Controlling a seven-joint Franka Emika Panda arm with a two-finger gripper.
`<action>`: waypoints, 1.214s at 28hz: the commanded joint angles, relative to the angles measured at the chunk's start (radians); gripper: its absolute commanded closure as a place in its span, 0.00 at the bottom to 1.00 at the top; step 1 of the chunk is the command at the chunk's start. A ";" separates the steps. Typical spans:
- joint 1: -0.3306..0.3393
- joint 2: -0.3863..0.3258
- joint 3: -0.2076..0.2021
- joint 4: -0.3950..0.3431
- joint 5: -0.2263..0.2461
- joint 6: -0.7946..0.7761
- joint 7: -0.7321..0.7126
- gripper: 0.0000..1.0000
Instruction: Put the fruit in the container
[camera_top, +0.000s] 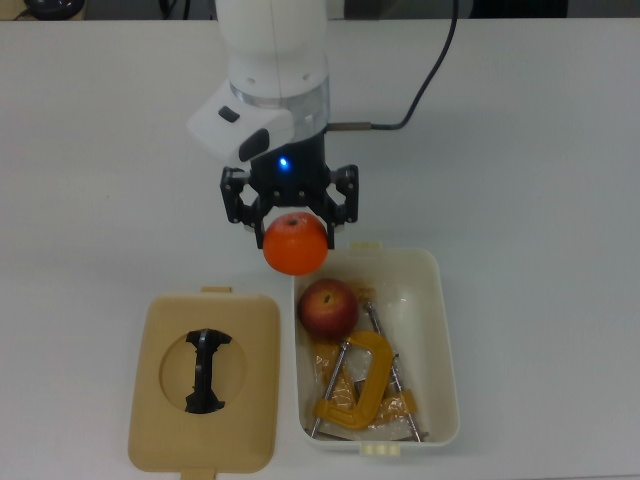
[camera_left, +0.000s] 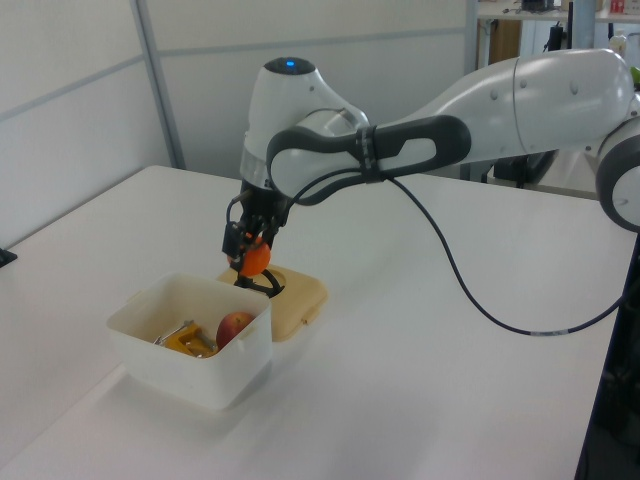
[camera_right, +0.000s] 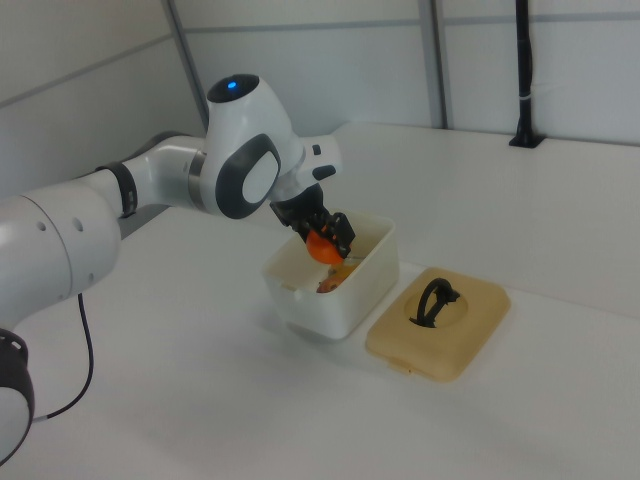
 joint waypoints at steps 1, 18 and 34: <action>0.031 0.027 -0.002 0.002 -0.026 0.056 0.077 0.00; 0.025 -0.046 -0.020 0.001 -0.080 -0.275 -0.071 0.00; -0.006 -0.112 -0.079 -0.001 -0.086 -0.576 -0.277 0.00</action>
